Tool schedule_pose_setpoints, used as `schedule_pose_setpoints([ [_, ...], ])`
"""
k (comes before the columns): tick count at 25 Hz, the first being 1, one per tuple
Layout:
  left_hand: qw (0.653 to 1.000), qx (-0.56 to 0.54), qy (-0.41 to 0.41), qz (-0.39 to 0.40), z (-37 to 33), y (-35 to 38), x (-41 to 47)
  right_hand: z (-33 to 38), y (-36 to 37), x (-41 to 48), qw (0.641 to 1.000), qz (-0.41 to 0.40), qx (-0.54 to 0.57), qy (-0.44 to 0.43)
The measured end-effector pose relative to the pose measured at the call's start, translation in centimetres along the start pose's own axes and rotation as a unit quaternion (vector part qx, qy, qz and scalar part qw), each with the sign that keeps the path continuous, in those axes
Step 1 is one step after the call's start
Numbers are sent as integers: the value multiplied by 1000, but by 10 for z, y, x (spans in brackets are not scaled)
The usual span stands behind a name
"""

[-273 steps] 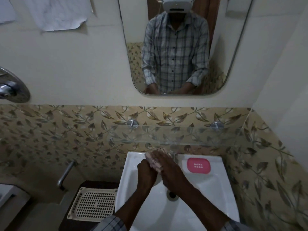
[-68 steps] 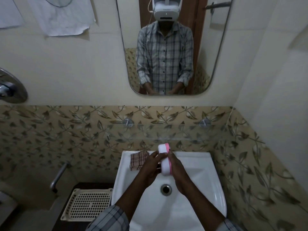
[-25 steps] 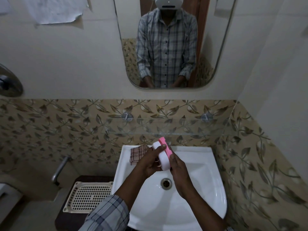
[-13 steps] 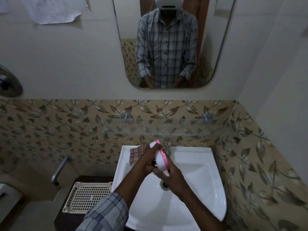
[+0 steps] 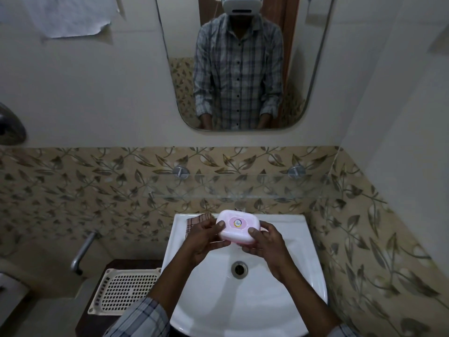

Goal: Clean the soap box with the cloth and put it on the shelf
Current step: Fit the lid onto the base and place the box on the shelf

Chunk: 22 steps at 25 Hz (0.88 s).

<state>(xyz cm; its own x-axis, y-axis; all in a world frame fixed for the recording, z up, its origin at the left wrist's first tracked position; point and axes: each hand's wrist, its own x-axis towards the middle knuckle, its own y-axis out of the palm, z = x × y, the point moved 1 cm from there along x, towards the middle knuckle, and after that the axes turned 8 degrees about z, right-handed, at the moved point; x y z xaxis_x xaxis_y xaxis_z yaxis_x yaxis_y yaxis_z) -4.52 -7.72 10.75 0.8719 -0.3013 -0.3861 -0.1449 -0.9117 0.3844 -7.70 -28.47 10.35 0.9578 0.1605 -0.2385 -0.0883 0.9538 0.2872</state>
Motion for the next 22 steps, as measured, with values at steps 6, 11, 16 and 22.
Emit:
schedule_pose_setpoints([
  [6,993,52,34,-99,-17,25,-8,19,6,5,995,-48,-84,-33],
  [11,941,158,207,-217,-73,46,1,86,23,31,961,-137,-196,-140],
  [16,904,258,205,-273,-119,63,43,137,31,78,900,-216,-346,-157],
  [22,879,346,161,-286,-107,57,71,118,22,97,876,-227,-415,-101],
])
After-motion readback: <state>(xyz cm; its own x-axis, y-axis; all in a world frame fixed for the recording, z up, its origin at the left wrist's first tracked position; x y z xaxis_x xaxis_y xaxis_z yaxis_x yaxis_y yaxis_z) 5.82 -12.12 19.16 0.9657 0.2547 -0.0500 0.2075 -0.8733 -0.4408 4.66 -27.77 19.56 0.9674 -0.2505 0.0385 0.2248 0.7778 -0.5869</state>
